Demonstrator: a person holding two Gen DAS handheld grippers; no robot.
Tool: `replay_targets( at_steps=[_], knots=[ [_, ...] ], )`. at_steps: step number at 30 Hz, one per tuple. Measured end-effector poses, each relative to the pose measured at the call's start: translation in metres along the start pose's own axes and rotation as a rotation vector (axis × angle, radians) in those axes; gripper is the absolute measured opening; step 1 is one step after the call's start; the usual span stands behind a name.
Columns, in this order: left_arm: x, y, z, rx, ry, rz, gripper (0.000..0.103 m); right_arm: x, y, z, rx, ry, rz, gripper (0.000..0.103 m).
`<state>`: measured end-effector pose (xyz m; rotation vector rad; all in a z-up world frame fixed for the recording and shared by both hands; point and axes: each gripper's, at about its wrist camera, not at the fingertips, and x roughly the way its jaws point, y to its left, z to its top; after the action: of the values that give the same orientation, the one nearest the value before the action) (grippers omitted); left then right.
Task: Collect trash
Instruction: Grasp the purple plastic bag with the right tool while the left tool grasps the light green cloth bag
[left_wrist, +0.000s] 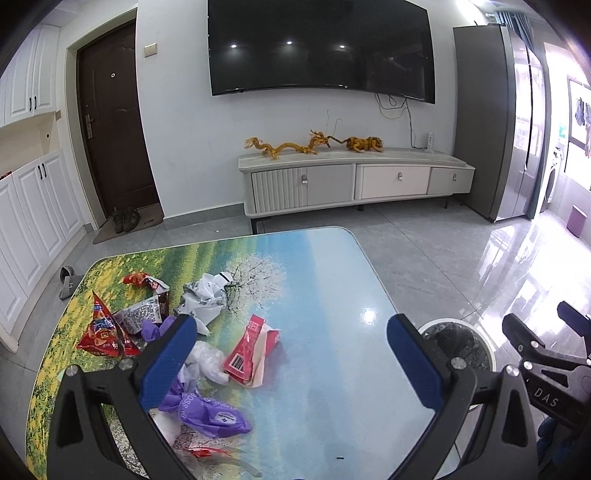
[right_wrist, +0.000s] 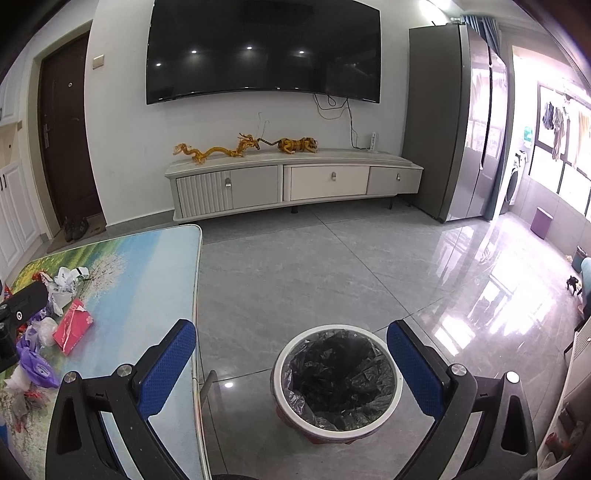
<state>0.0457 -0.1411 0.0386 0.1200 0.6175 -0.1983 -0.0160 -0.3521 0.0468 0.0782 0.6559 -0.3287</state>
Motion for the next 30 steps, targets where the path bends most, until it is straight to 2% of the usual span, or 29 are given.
replay_targets(
  at_steps=[7,11,16,20,23,25,30],
  knots=[
    [0.004,0.0,-0.005,0.005,0.02,-0.037,0.103,0.001,0.008,0.0,-0.023,0.016,0.014,0.103],
    [0.0,0.017,-0.009,0.023,0.026,-0.03,0.103,-0.002,0.019,0.0,-0.04,0.035,0.04,0.103],
    [-0.013,0.082,-0.023,-0.035,0.031,0.005,0.103,-0.009,0.042,-0.003,-0.102,0.077,0.118,0.103],
    [-0.024,0.154,-0.045,-0.098,0.059,0.07,0.103,-0.012,0.067,-0.008,-0.13,0.129,0.234,0.102],
    [-0.029,0.201,-0.067,-0.163,0.099,0.097,0.103,-0.01,0.088,-0.011,-0.131,0.186,0.35,0.091],
    [-0.027,0.225,-0.082,-0.222,0.137,0.082,0.103,-0.007,0.102,-0.013,-0.117,0.226,0.424,0.086],
    [-0.017,0.247,-0.103,-0.313,0.188,0.044,0.097,-0.002,0.148,-0.016,-0.179,0.28,0.543,0.062]
  ],
)
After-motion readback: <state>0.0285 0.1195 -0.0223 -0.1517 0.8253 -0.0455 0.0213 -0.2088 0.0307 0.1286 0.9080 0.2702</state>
